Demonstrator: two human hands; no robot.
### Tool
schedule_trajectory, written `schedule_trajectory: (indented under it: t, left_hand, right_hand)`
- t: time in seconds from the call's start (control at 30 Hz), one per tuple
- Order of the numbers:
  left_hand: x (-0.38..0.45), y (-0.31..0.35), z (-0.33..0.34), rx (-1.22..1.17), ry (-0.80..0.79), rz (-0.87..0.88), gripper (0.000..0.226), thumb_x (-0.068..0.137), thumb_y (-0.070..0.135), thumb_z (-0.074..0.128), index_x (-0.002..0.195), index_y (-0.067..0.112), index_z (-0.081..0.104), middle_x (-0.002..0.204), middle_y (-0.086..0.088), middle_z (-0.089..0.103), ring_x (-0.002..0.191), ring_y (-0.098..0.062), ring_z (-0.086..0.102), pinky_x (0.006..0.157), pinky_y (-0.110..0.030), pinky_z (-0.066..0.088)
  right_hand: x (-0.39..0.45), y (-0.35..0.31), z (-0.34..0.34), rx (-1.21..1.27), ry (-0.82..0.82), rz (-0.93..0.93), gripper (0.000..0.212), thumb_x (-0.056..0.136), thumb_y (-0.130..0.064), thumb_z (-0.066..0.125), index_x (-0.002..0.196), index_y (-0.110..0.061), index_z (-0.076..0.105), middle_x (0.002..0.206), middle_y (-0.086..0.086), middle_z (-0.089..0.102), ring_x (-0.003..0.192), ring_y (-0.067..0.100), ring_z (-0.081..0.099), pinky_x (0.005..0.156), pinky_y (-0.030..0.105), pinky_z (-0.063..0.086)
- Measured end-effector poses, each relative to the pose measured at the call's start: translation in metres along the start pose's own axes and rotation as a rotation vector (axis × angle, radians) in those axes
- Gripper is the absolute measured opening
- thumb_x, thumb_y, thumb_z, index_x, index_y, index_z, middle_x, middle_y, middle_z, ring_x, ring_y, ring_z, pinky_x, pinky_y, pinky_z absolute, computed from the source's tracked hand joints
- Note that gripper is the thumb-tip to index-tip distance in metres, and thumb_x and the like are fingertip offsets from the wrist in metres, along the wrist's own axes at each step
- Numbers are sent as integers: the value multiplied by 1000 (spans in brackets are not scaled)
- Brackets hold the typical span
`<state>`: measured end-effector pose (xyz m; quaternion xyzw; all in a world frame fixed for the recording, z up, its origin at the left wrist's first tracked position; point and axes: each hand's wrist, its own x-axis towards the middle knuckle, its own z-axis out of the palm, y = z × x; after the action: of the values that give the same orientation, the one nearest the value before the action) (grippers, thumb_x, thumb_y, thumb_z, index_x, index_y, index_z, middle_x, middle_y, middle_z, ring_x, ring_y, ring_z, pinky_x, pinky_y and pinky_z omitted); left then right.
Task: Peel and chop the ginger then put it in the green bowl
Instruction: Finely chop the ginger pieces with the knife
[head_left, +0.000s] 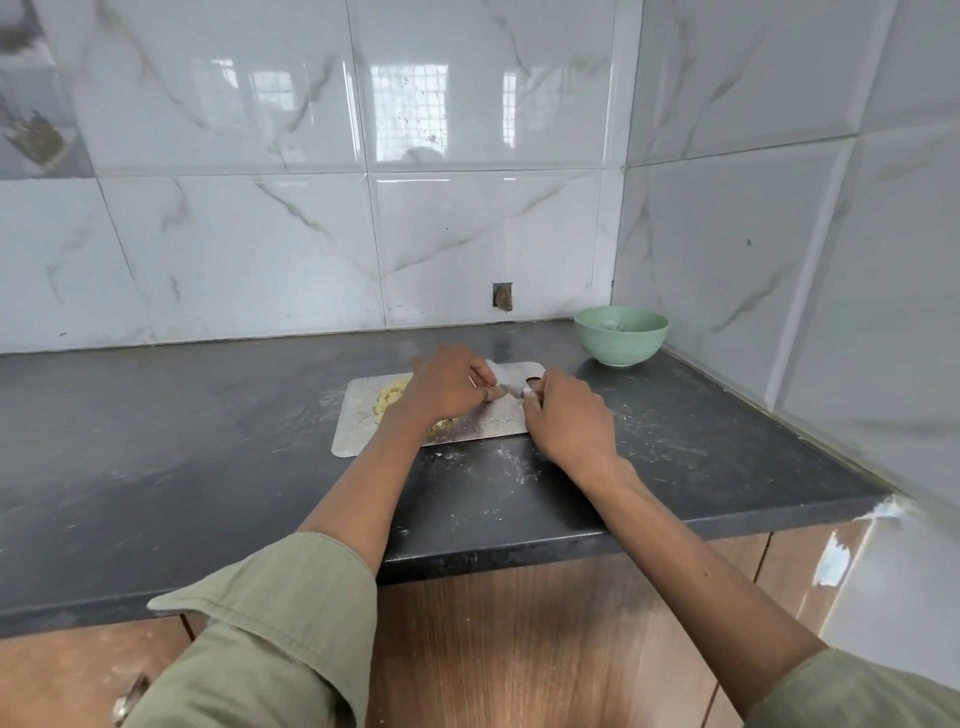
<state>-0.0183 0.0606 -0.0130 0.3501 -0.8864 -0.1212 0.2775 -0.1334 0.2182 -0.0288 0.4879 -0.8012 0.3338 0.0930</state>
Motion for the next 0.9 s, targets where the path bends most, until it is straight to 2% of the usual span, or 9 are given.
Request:
schedule_trajectory:
  t: [0.1, 0.17, 0.23, 0.33, 0.43, 0.57, 0.67, 0.77, 0.9]
  left_hand:
    - [1, 0, 3, 61, -6, -12, 25, 79, 52, 78, 97, 35, 76, 78, 18, 72, 95, -9, 66, 103, -45, 42]
    - [2, 0, 5, 45, -20, -6, 22, 76, 51, 75, 92, 37, 76, 67, 18, 68, 89, -11, 67, 101, -48, 46]
    - [4, 1, 4, 8, -9, -18, 11, 80, 39, 72, 89, 36, 78, 63, 18, 65, 80, -9, 64, 97, -46, 50]
    - [3, 1, -1, 19, -21, -34, 22, 83, 19, 67, 92, 35, 79, 74, 18, 72, 80, 2, 63, 98, -41, 49]
    - [2, 0, -5, -53, -119, 6, 17, 80, 27, 82, 95, 34, 80, 86, 21, 74, 87, -3, 69, 93, -41, 56]
    - [-2, 2, -4, -74, -163, 55, 19, 80, 33, 81, 99, 36, 80, 97, 19, 75, 91, -7, 69, 91, -39, 58]
    - [-1, 1, -1, -64, -141, 38, 19, 79, 38, 84, 97, 35, 80, 93, 22, 73, 87, -6, 68, 91, -40, 58]
    - [1, -1, -2, -25, -105, 16, 28, 74, 47, 88, 96, 34, 80, 88, 24, 71, 85, -3, 68, 92, -40, 57]
    - [1, -1, -4, -37, -92, 15, 35, 73, 46, 90, 100, 26, 81, 82, 22, 68, 88, -6, 70, 92, -40, 58]
  right_hand:
    - [-2, -5, -2, -21, 20, 6, 24, 101, -32, 49, 112, -13, 58, 113, 11, 65, 102, 37, 61, 73, 37, 37]
    - [-2, -6, -3, -28, 24, 14, 24, 99, -33, 50, 111, -14, 59, 111, 10, 65, 101, 37, 62, 73, 37, 38]
    - [-4, -7, -4, -31, 17, 11, 23, 97, -34, 53, 108, -15, 61, 107, 8, 66, 98, 35, 62, 72, 36, 39]
    - [-5, -8, -4, -44, -23, -7, 23, 92, -36, 58, 105, -18, 65, 104, 7, 68, 96, 33, 63, 72, 35, 40]
    - [-5, -10, -5, -49, -43, -12, 25, 91, -36, 59, 107, -17, 66, 106, 8, 68, 100, 35, 63, 73, 36, 41]
    - [-6, -10, -7, -24, -38, 4, 26, 94, -33, 55, 109, -13, 60, 98, 7, 62, 94, 33, 60, 72, 36, 40]
    - [-6, -10, -8, 3, -17, 13, 23, 95, -31, 53, 109, -13, 55, 89, 2, 50, 84, 30, 52, 70, 36, 39]
    - [-6, -11, -8, 12, -26, -7, 22, 94, -30, 54, 109, -14, 55, 89, 1, 51, 81, 28, 49, 70, 36, 40]
    - [-8, -12, -8, 30, -27, -52, 21, 91, -29, 58, 109, -19, 56, 89, -1, 53, 81, 28, 49, 70, 36, 38]
